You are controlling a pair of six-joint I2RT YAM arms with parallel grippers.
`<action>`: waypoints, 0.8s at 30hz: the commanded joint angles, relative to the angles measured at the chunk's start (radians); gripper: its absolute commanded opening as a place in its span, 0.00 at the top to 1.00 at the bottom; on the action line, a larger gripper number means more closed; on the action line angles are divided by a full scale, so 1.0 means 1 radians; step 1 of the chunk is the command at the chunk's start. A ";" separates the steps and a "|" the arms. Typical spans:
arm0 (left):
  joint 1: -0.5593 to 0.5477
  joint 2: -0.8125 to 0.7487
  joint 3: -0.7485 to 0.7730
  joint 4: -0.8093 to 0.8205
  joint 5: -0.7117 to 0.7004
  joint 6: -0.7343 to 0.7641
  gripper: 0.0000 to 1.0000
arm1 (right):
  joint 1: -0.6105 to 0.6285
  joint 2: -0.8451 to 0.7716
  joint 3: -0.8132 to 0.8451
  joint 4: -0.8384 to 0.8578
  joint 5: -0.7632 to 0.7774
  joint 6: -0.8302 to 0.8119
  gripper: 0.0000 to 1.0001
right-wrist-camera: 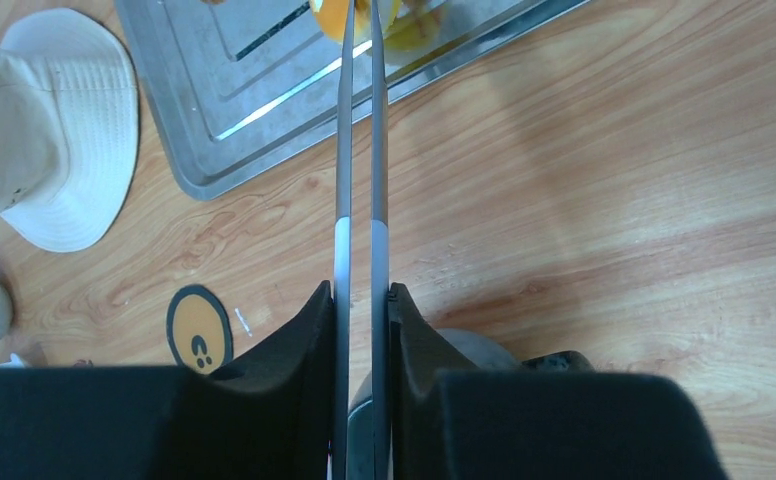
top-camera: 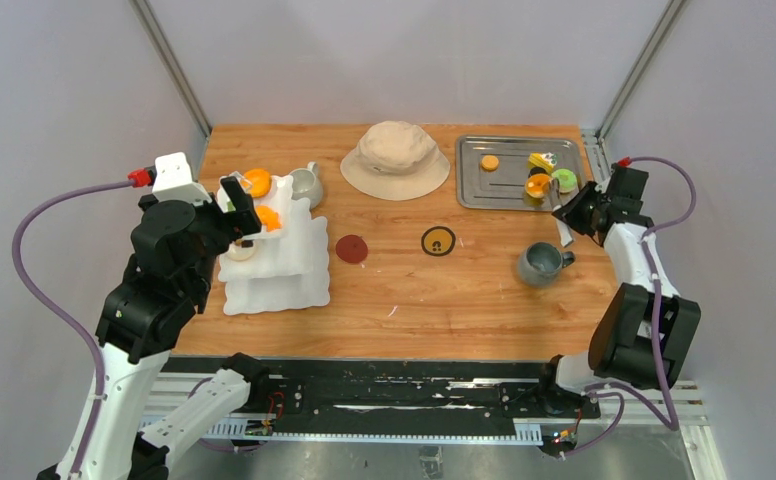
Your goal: Serve the afternoon tea
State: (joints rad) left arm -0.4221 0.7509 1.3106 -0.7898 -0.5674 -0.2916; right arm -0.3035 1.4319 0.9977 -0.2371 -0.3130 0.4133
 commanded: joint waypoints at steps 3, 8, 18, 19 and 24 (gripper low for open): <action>-0.006 -0.008 0.005 0.026 0.009 -0.001 0.02 | -0.020 -0.086 0.014 -0.004 -0.038 0.009 0.99; -0.006 -0.010 0.011 0.019 0.017 -0.004 0.02 | -0.021 -0.123 0.012 -0.018 -0.049 0.003 0.99; -0.006 -0.014 0.012 0.019 0.054 -0.038 0.02 | 0.199 -0.228 0.065 -0.021 -0.304 -0.011 0.99; -0.006 -0.014 0.012 0.019 0.056 -0.041 0.02 | 0.260 -0.235 0.076 -0.036 -0.294 -0.021 0.99; -0.007 -0.019 0.013 0.018 0.061 -0.046 0.02 | 0.543 -0.219 0.115 -0.040 -0.290 -0.038 0.99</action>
State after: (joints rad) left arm -0.4221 0.7383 1.3106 -0.7883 -0.5175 -0.3206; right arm 0.0681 1.2232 1.0561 -0.2729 -0.5404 0.4019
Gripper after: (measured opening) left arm 0.981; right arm 0.190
